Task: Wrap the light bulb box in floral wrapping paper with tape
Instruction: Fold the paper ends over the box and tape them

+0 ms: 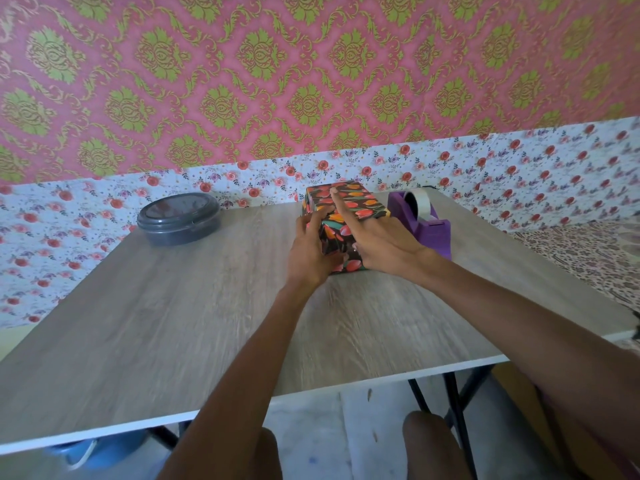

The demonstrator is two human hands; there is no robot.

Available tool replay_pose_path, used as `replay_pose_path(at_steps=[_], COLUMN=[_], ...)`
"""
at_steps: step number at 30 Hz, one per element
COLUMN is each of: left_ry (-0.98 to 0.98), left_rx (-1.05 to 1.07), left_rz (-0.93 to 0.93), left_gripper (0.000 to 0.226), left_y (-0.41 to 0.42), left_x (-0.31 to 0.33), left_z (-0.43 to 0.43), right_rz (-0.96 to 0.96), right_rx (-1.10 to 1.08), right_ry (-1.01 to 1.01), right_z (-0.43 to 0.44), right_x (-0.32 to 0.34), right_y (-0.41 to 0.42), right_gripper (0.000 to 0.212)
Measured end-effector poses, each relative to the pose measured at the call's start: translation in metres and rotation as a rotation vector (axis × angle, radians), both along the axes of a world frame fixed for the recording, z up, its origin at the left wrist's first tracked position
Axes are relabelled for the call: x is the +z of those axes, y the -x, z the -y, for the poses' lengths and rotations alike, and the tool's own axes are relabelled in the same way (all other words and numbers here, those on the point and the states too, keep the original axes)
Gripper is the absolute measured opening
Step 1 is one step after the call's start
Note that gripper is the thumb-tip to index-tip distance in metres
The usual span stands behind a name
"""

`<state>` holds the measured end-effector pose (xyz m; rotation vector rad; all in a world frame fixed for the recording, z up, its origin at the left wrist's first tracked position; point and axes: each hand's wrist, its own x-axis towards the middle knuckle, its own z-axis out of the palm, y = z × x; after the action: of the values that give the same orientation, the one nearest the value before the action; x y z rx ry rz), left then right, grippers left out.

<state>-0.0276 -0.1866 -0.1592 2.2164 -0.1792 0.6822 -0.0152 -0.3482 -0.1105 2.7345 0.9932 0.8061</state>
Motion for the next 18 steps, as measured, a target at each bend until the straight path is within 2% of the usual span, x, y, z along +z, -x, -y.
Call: replay_pose_path(at_steps=[6,9,11,14,16,18], left_ry=[-0.044,0.017,-0.007,-0.060,-0.065,-0.064], left_rx=[-0.010,-0.036,0.032,0.124,0.122,0.109], left_rz=[-0.059,-0.106,-0.115,-0.085,-0.068,-0.062], left_gripper=[0.089,0.092,0.096,0.089,0.082,0.076], left_y=[0.001,0.002,0.002,0.001,0.000,0.000], left_x=[0.006,0.013,0.018,0.021,0.020,0.019], left_z=[0.000,0.003,0.011,0.018,0.019,0.018], right_rz=[0.081,0.124,0.138,0.033,-0.075,-0.105], right_rx=[-0.209,-0.341,-0.410,-0.398,-0.332,-0.298], right_ry=[-0.031,-0.101,-0.174,-0.308,-0.396,-0.434], right_z=[-0.002,0.010,0.015,0.014,0.014,0.016], right_x=[-0.002,-0.004,-0.009,-0.021,-0.024,-0.025], right_y=[0.004,0.003,0.001,-0.006,-0.013,-0.017], right_gripper=[0.109,0.107,0.106,0.100,0.090,0.084])
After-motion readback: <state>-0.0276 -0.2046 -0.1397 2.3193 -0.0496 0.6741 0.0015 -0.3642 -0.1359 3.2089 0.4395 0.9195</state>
